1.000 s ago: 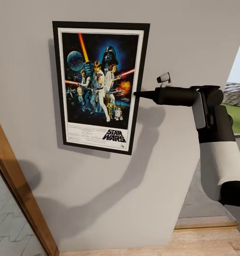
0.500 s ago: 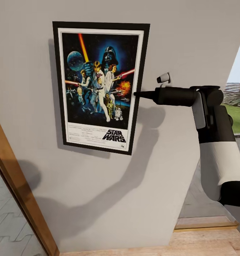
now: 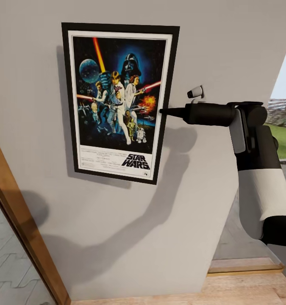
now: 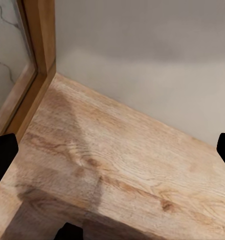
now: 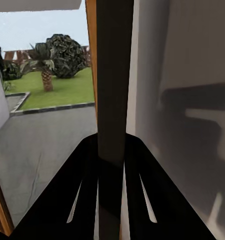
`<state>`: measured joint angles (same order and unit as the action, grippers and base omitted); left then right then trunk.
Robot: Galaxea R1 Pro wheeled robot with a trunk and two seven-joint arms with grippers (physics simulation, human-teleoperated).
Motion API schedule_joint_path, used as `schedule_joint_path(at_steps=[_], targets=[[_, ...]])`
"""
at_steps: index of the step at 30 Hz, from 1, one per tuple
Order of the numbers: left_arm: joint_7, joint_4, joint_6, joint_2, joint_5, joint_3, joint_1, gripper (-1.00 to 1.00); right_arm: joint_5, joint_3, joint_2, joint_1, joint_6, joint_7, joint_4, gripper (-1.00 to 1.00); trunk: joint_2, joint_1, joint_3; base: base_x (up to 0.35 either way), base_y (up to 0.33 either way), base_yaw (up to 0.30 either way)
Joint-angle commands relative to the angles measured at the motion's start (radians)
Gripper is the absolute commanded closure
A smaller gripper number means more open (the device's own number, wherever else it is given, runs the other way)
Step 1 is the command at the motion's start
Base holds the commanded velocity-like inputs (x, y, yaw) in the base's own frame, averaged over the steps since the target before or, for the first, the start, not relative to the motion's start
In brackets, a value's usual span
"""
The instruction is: Pick up the poster from the kitchen countertop and hang it on one of the wall nails in the kitchen.
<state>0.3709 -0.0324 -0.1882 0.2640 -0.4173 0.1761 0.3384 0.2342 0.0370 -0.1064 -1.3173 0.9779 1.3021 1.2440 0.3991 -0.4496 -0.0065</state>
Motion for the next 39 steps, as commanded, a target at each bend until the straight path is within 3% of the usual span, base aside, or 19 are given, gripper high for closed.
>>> schedule_joint_path(at_steps=[1, 39], targets=[[0.005, 0.002, -0.002, 0.000, 0.003, 0.008, 0.001, -1.00, 0.004, 0.001, -0.001, -0.001, 0.005, 0.000, 0.000, 1.00, 0.001, 0.000, -0.001, 0.000, 0.000, 0.000], [0.005, 0.002, -0.002, 0.008, 0.003, 0.008, 0.001, -1.00, 0.004, 0.001, -0.001, 0.000, 0.005, 0.000, 0.002, 1.00, 0.001, 0.000, -0.001, 0.003, 0.000, 0.000]])
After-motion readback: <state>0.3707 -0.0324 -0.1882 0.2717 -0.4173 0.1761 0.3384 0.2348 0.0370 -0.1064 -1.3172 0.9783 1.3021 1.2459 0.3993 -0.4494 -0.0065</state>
